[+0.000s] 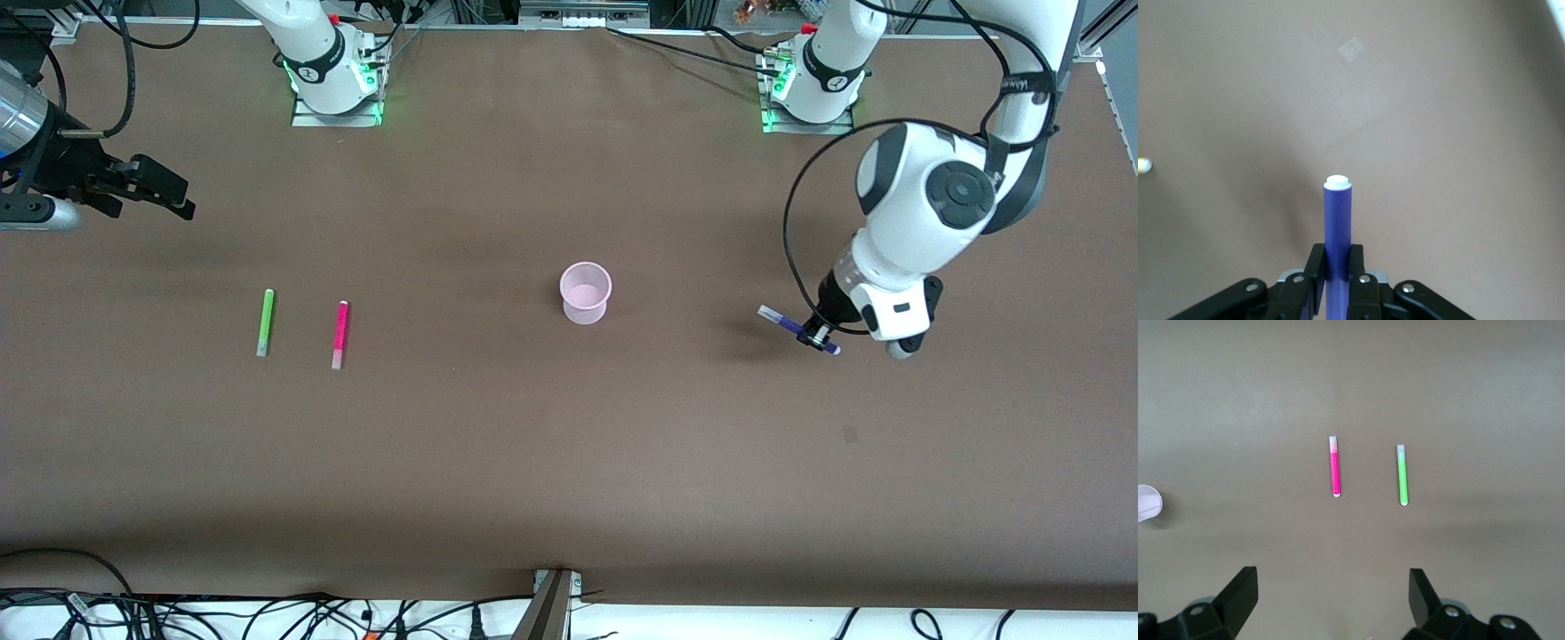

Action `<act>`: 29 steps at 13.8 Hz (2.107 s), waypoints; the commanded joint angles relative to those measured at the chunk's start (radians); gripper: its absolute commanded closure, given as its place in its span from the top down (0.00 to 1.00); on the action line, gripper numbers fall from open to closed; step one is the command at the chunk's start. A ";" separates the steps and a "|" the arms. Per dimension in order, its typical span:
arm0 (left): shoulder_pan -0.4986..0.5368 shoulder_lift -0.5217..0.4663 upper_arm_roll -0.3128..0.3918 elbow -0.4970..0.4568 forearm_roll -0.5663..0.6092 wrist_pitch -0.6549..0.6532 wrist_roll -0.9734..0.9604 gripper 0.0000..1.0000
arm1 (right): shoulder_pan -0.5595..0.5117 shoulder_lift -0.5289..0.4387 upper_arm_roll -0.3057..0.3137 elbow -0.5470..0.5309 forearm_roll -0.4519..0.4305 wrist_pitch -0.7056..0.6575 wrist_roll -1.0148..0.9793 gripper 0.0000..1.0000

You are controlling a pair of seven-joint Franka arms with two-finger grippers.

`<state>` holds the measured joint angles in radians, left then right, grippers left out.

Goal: Organize pens into pink holder with both arms
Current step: 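Lift the blue marker and carry it over the pink cup, then lower the blue marker into the cup while the right gripper reaches out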

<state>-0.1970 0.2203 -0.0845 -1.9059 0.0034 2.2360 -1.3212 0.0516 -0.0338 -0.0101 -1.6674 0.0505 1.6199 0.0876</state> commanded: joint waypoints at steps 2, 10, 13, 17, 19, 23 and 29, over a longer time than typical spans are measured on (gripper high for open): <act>-0.145 0.047 0.006 0.125 0.125 -0.082 -0.226 0.00 | -0.010 0.008 0.002 0.020 -0.001 -0.008 0.006 1.00; -0.413 0.218 0.008 0.257 0.458 -0.131 -0.677 0.00 | -0.010 0.008 0.002 0.020 -0.009 -0.008 0.006 1.00; -0.505 0.299 0.009 0.342 0.533 -0.240 -0.734 0.00 | -0.006 0.008 0.004 0.020 -0.015 -0.015 0.018 1.00; -0.602 0.375 0.017 0.425 0.615 -0.344 -0.790 0.00 | -0.018 0.031 0.002 0.018 -0.011 -0.011 0.008 1.00; -0.628 0.412 0.022 0.474 0.638 -0.398 -0.799 0.00 | -0.019 0.052 0.001 0.020 -0.015 -0.009 0.007 1.00; -0.667 0.441 0.022 0.490 0.698 -0.407 -0.829 0.00 | -0.022 0.083 0.001 0.020 -0.040 -0.009 0.006 1.00; -0.700 0.473 0.023 0.490 0.721 -0.407 -0.833 0.00 | -0.025 0.101 0.001 0.018 -0.046 -0.012 0.006 1.00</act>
<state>-0.8733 0.6672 -0.0754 -1.4574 0.6952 1.8596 -2.1408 0.0398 0.0519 -0.0178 -1.6670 0.0204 1.6192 0.0900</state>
